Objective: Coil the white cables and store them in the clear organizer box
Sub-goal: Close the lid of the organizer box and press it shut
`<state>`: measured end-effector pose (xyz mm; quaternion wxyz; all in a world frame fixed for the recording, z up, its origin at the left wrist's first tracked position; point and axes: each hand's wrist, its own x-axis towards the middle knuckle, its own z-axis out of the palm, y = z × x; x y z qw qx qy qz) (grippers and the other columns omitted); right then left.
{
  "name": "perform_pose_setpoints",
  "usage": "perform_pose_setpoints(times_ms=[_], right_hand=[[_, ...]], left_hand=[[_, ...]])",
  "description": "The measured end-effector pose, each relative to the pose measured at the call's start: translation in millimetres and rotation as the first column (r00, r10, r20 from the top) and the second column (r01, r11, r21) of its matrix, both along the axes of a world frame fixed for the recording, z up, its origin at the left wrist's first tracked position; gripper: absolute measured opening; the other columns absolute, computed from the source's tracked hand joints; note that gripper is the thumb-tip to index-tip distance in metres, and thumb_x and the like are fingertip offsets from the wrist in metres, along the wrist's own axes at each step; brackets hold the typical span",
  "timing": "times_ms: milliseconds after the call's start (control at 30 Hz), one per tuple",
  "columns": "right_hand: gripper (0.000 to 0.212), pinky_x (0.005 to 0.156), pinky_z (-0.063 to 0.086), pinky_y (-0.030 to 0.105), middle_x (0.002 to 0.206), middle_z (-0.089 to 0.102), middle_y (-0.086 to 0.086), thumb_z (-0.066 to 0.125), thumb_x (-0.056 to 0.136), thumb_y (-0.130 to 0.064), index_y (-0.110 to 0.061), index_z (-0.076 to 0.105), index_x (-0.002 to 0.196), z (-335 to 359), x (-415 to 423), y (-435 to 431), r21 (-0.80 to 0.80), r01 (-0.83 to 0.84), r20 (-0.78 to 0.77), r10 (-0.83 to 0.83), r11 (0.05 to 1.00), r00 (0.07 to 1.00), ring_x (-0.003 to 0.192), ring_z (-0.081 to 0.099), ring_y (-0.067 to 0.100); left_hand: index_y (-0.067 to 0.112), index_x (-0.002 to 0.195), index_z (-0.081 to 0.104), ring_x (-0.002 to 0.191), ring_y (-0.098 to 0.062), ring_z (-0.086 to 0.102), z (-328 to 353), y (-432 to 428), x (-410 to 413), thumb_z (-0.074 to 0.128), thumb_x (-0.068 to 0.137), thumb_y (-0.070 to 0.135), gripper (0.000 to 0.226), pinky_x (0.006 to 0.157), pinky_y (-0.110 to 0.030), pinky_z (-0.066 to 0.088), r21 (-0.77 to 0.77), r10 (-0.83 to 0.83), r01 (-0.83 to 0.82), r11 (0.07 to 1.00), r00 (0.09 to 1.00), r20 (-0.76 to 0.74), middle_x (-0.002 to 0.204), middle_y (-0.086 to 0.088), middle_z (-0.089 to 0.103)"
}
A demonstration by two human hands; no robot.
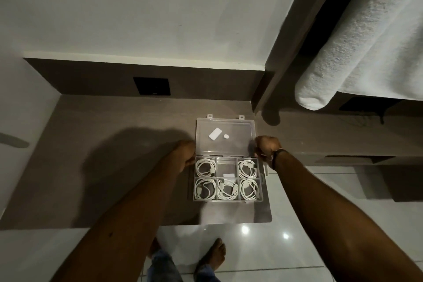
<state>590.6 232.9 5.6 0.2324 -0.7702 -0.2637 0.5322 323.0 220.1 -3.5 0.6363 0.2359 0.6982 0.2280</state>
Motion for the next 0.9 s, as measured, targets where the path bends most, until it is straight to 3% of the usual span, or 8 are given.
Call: perform_pose_setpoints(times_ms=[67, 133, 300, 400, 500, 633, 800, 900], right_hand=[[0.027, 0.078, 0.055, 0.040, 0.124, 0.068, 0.031, 0.051, 0.102, -0.016, 0.003, 0.069, 0.111, -1.8, -1.1, -10.9, 0.065, 0.100, -0.102, -0.093, 0.993, 0.990, 0.089, 0.064, 0.034], [0.044, 0.093, 0.055, 0.045, 0.124, 0.070, 0.023, 0.046, 0.106, -0.039, -0.007, 0.068, 0.127, 3.3, -0.7, -24.9, 0.099, 0.192, -0.249, -0.162, 0.976, 0.955, 0.101, 0.065, 0.036], [0.060, 0.079, 0.050, 0.038, 0.101, 0.068, 0.010, 0.030, 0.104, -0.063, -0.019, 0.070, 0.100, 18.7, 14.7, -59.0, 0.201, 0.103, -0.310, -0.036, 0.974, 0.950, 0.094, 0.065, 0.025], [0.038, 0.071, 0.058, 0.028, 0.105, 0.077, 0.006, 0.049, 0.105, -0.044, -0.018, 0.076, 0.097, 25.2, 20.2, -79.2, 0.287, -0.068, -0.164, 0.119, 0.956, 0.979, 0.093, 0.071, 0.021], [0.010, 0.073, 0.062, 0.022, 0.106, 0.078, -0.006, 0.071, 0.096, -0.019, -0.023, 0.079, 0.098, 19.3, 25.1, -103.4, 0.360, -0.362, 0.051, 0.369, 0.860, 0.928, 0.099, 0.073, 0.017], [0.033, 0.101, 0.046, 0.022, 0.132, 0.069, -0.008, 0.082, 0.086, -0.035, -0.027, 0.077, 0.117, 2.5, 18.8, -133.7, 0.240, -0.757, 0.497, 0.593, 0.608, 0.634, 0.122, 0.061, 0.009], [0.040, 0.113, 0.041, 0.038, 0.151, 0.056, 0.005, 0.067, 0.095, -0.032, -0.020, 0.067, 0.133, -15.7, 9.4, -160.6, 0.076, -0.952, 0.782, 0.575, 0.296, 0.241, 0.145, 0.044, 0.030], [0.051, 0.113, 0.044, 0.045, 0.152, 0.055, 0.012, 0.068, 0.094, -0.022, -0.011, 0.058, 0.143, -20.8, -3.8, -171.1, -0.045, -0.972, 0.813, 0.574, 0.230, 0.098, 0.143, 0.047, 0.036]], left_hand=[[0.020, 0.085, 0.062, 0.062, -0.012, 0.049, 2.1, -4.1, -3.4, 0.038, 0.099, 0.044, 0.038, 0.064, -0.028, 0.049, 0.002, 0.025, -0.026, 1.000, 0.998, 0.065, 0.072, 0.001, 0.057], [0.020, 0.090, 0.063, 0.069, -0.016, 0.050, 0.6, -7.0, -8.8, 0.030, 0.097, 0.059, 0.052, 0.077, -0.035, 0.050, 0.014, 0.050, -0.053, 0.999, 0.990, 0.135, 0.076, -0.002, 0.055], [0.021, 0.083, 0.062, 0.076, -0.020, 0.054, 9.9, -21.2, -19.0, 0.040, 0.091, 0.066, 0.051, 0.085, -0.038, 0.050, 0.077, 0.035, -0.048, 0.996, 0.986, 0.162, 0.079, -0.004, 0.059], [0.020, 0.078, 0.063, 0.069, -0.017, 0.056, 11.5, -34.1, -19.2, 0.064, 0.090, 0.035, 0.020, 0.071, -0.032, 0.047, 0.225, -0.099, 0.077, 0.971, 0.991, 0.087, 0.072, -0.001, 0.060], [0.006, 0.079, 0.067, 0.081, -0.024, 0.066, -2.7, -55.8, -19.8, 0.075, 0.075, -0.009, 0.017, 0.084, -0.043, 0.051, 0.433, -0.229, 0.213, 0.876, 0.973, -0.016, 0.081, -0.014, 0.069], [0.020, 0.094, 0.076, 0.097, -0.015, 0.059, -6.5, -93.1, -19.7, 0.084, 0.071, 0.019, 0.025, 0.089, -0.029, 0.049, 0.464, -0.308, 0.687, 0.560, 0.692, -0.653, 0.109, -0.003, 0.062], [0.026, 0.107, 0.071, 0.110, -0.018, 0.057, 3.3, -139.0, 5.0, 0.058, 0.087, 0.035, 0.025, 0.095, -0.035, 0.048, 0.263, -0.336, 0.897, 0.355, 0.385, -0.859, 0.123, 0.002, 0.063], [0.022, 0.128, 0.061, 0.128, -0.025, 0.054, 4.2, -157.2, 12.8, 0.060, 0.090, 0.036, 0.041, 0.106, -0.041, 0.044, 0.147, -0.305, 0.959, 0.243, 0.220, -0.927, 0.140, -0.004, 0.057]])
